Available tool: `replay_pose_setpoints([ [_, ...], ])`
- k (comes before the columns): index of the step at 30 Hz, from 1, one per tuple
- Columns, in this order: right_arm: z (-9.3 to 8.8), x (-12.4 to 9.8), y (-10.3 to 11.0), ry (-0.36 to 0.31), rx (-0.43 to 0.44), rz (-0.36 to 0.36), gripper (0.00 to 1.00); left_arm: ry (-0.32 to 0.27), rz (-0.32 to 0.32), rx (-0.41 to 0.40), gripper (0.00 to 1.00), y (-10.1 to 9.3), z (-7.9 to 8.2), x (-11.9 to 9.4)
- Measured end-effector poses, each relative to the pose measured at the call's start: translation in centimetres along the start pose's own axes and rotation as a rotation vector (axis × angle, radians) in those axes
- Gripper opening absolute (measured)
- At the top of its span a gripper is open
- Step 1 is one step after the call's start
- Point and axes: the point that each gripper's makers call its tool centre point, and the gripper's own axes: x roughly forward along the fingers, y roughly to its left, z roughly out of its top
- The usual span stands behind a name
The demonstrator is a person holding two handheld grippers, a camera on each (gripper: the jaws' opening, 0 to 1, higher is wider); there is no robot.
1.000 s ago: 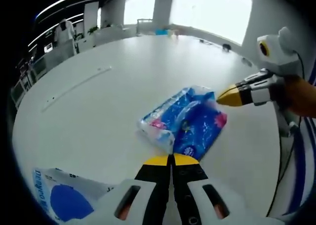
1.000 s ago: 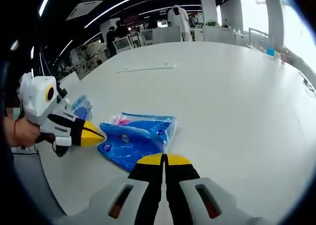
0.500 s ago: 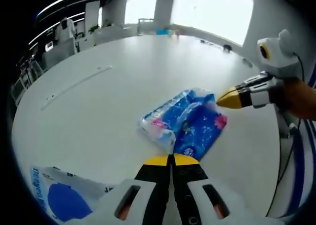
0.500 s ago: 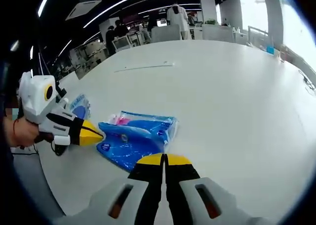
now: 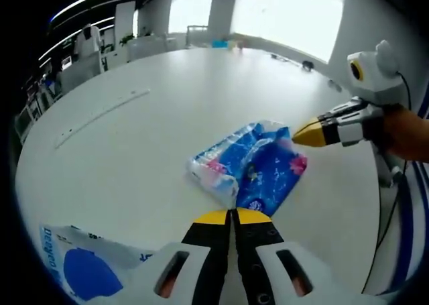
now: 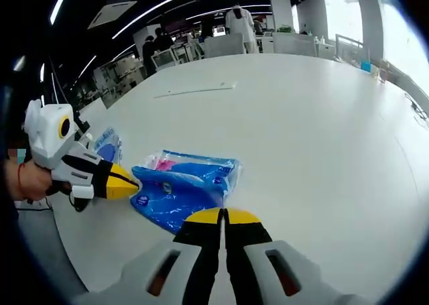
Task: Arrange the tabletop items into an orderly group along one side of the table until the central work area is clear of visible clutter.
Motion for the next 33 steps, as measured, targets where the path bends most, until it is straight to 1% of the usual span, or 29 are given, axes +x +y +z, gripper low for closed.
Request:
replay_pose_setpoints([
  [4,-0.06,-0.02,-0.06,0.000,0.002,-0.003,0.00,-0.001,-0.001,-0.002,0.00,-0.03,0.01,-0.05],
  [9,-0.25,0.01,-0.11,0.004,0.001,-0.008,0.04,-0.005,-0.004,-0.004,0.00,-0.12,0.09,-0.07],
  [11,-0.42,0.02,-0.14,0.011,-0.001,-0.009,0.04,-0.007,-0.005,-0.006,0.00,-0.13,0.14,-0.06],
  [18,-0.17,-0.03,-0.09,0.000,0.003,-0.011,0.06,-0.012,-0.001,-0.004,0.02,0.00,0.22,-0.20],
  [25,-0.12,0.05,0.00,0.007,-0.002,-0.012,0.07,-0.013,0.000,0.000,0.04,0.03,0.26,-0.24],
  [33,0.13,-0.09,-0.01,0.000,-0.001,-0.016,0.09,-0.022,-0.006,0.001,0.05,-0.13,0.54,-0.36],
])
